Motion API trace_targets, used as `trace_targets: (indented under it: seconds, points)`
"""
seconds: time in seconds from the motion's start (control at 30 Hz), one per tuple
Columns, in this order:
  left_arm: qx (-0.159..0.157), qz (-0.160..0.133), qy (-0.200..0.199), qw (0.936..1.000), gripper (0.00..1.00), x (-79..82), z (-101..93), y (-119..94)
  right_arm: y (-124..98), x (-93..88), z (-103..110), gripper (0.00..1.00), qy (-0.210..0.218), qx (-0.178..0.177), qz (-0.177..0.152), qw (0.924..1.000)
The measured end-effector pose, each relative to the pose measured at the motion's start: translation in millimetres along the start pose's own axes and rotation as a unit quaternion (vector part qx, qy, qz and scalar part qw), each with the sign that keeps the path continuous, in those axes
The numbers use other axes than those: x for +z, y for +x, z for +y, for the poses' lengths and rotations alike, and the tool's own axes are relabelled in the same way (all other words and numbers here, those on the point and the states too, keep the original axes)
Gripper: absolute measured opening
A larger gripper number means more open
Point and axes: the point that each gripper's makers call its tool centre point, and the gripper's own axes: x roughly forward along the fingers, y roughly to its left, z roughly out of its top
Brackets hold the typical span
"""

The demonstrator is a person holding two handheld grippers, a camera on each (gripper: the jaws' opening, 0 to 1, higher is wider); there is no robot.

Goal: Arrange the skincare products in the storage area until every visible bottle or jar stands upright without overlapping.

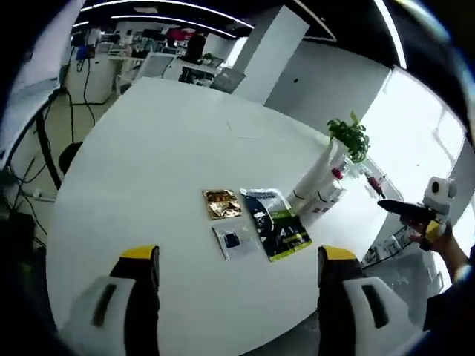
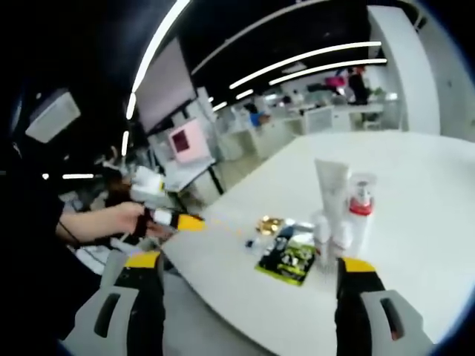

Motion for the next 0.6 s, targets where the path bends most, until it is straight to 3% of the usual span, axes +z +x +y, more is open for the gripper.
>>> trace_targets:
  seconds: [0.1,0.27,0.37,0.47,0.53,0.6]
  points:
    - [0.024,-0.015,0.057,0.9980,0.89,0.8,-4.1,-18,-8,-8.0,-7,0.99,-0.010,-0.005,0.012,0.9999]
    - [0.016,-0.023,0.057,0.9980,0.99,-7.3,-20.5,-39,-32,-8.6,-17,0.99,0.015,0.001,-0.017,0.9997]
    - [-0.008,-0.029,0.037,0.9989,0.99,-10.8,-34.5,-51,-43,-18.1,-30,0.99,0.013,-0.010,-0.004,0.9999]
    - [-0.005,-0.014,0.056,0.9983,0.99,-17.9,-42.5,-65,-55,-26.4,-42,0.99,-0.006,-0.024,0.011,0.9996]
    - [0.001,-0.003,0.069,0.9976,0.99,-21.9,-45.7,-72,-65,-36.7,-52,0.99,-0.032,-0.038,0.041,0.9979]
    - [0.009,-0.005,0.076,0.9970,0.99,-22.0,-49.1,-79,-74,-40.4,-59,0.99,-0.037,-0.044,0.047,0.9972]
